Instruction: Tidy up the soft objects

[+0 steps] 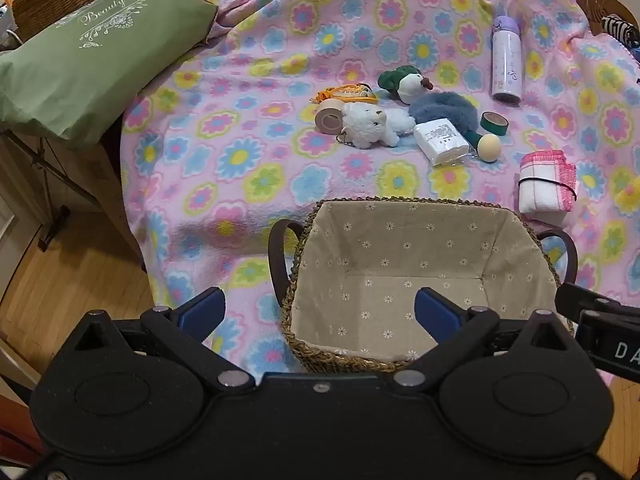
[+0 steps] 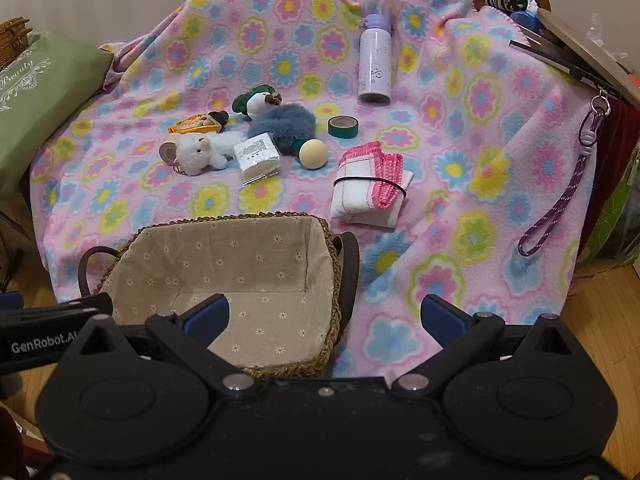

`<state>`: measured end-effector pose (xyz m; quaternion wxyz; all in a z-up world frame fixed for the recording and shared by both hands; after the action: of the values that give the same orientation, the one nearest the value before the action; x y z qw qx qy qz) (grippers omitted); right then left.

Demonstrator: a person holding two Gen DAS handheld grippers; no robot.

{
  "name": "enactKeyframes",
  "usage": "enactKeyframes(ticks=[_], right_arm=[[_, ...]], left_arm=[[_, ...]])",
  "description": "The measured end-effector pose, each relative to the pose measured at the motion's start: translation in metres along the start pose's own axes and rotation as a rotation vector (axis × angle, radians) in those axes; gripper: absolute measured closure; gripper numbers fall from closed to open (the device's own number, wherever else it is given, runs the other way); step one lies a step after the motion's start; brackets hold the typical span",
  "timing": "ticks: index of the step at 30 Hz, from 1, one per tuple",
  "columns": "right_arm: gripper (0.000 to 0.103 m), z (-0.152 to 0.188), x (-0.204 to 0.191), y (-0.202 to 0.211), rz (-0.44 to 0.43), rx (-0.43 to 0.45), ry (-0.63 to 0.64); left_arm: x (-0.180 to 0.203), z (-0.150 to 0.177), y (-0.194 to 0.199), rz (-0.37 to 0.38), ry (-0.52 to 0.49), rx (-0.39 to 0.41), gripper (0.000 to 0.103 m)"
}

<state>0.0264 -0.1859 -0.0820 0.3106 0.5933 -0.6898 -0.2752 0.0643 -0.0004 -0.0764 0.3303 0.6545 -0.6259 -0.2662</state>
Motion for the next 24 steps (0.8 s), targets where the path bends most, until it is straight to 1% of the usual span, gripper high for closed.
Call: enactKeyframes(ticks=[6, 12, 24], right_arm=[[0.001, 0.0004, -0.0004, -0.0008, -0.002, -0.004, -0.001], [0.001, 0.0008, -0.0005, -0.0009, -0.003, -0.006, -0.002], [0.001, 0.0009, -0.0007, -0.0006, -0.004, -0.006, -0.001]], left_arm=[[-0.0008, 0.0002, 0.0030, 0.010, -0.002, -0.003, 0.006], [0.0002, -0.0002, -0.0029, 0.008, -0.003, -0.018, 0.005], [0.0000, 0.0032, -0.0034, 0.007, -0.004, -0.012, 0.005]])
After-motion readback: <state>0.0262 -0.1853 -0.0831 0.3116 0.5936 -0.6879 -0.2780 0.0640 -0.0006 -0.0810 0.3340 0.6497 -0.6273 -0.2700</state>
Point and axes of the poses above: each gripper's, at about its wrist camera, not at the fingertips, and y roughly against the way its jaws point, x to its right, z to its underside, the point moved 10 cm from there along -y, roughly the way its jaws point, and after that the axes turned 11 degrees about y, right-handed, at the moved point
